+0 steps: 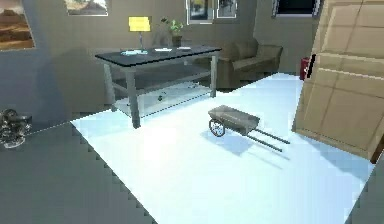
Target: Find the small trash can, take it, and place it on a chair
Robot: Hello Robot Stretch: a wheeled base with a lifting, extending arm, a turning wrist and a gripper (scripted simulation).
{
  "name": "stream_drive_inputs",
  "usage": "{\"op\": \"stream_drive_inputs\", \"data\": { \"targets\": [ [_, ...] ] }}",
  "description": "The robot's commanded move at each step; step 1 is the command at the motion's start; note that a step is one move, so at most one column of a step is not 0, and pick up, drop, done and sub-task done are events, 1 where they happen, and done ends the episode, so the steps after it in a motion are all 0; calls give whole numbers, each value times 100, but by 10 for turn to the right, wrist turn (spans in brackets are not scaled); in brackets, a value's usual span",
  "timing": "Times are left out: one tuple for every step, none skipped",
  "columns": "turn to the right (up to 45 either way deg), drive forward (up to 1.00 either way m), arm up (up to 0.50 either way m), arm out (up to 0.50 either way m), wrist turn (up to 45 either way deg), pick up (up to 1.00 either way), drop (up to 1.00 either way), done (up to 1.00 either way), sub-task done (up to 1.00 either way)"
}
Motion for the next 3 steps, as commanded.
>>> {"op": "stream_drive_inputs", "data": {
  "targets": [
    [0, 55, 0, 0, 0, 0, 0, 0, 0],
    [330, 0, 0, 0, 0, 0, 0, 0, 0],
    [0, 10, 0, 0, 0, 0, 0, 0, 0]
  ]
}}
